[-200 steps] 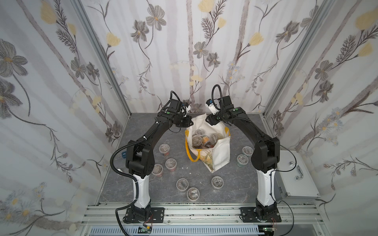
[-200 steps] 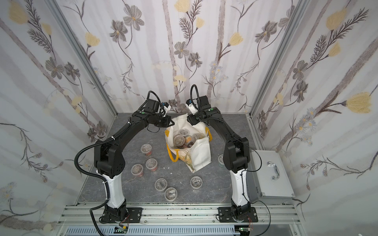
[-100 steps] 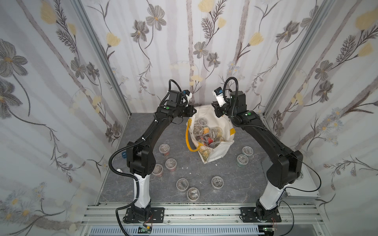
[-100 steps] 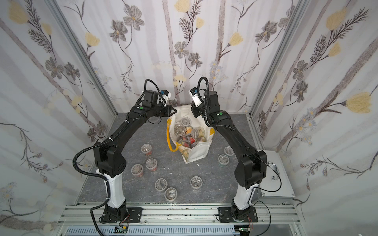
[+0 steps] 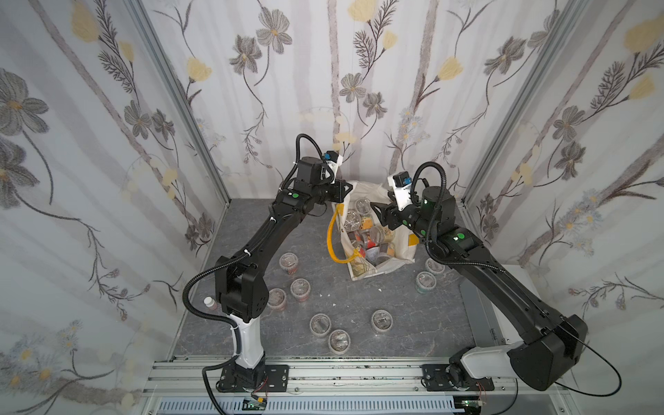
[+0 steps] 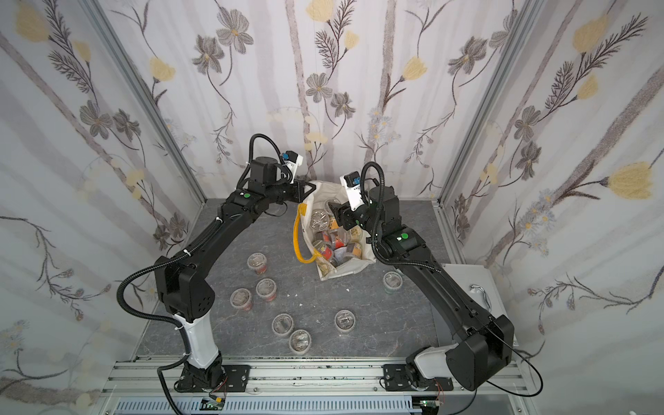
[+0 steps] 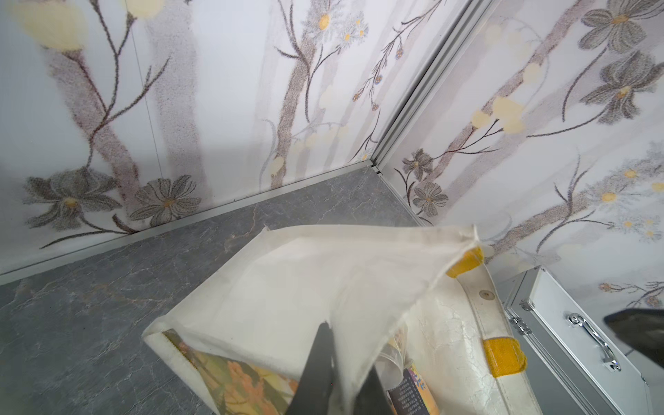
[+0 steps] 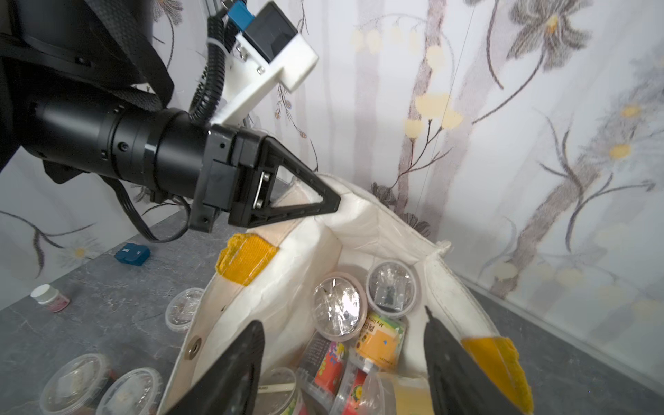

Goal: Take out the seed jars from the canvas bag
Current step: Pick up the canvas bag from the center of the board.

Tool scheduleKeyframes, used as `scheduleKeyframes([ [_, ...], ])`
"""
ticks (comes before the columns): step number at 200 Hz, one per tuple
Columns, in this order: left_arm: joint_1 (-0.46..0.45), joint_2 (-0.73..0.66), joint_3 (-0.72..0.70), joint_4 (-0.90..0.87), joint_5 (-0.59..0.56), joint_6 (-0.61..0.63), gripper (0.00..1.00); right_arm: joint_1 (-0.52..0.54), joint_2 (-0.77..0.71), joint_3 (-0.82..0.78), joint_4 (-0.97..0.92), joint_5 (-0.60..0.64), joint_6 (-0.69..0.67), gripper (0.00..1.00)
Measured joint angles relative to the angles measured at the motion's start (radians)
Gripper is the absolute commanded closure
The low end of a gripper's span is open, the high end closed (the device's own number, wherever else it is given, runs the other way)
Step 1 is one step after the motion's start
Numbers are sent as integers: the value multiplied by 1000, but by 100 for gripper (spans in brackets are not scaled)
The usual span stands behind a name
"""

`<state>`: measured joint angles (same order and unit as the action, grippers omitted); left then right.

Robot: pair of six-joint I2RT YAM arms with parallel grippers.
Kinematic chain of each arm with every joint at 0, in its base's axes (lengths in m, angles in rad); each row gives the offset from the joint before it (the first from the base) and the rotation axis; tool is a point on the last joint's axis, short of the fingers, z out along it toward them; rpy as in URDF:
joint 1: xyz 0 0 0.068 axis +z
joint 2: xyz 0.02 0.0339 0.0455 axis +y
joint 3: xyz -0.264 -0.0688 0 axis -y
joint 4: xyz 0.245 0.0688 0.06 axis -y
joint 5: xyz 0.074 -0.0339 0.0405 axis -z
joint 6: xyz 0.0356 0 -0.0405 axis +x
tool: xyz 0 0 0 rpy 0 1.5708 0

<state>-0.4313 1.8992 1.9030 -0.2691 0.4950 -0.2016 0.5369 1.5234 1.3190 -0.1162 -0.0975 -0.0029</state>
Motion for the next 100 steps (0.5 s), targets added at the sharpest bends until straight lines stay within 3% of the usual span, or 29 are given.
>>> scheduleKeyframes([
  [33, -4, -27, -51, 69, 11, 1, 100, 66, 49, -47, -96, 130, 116, 28],
  [54, -7, -28, -63, 96, 19, 1, 100, 62, 122, -11, -154, 235, 187, 18],
  [100, -10, -28, -64, 123, 39, 0, 100, 75, 263, 116, -307, 354, 321, 16],
])
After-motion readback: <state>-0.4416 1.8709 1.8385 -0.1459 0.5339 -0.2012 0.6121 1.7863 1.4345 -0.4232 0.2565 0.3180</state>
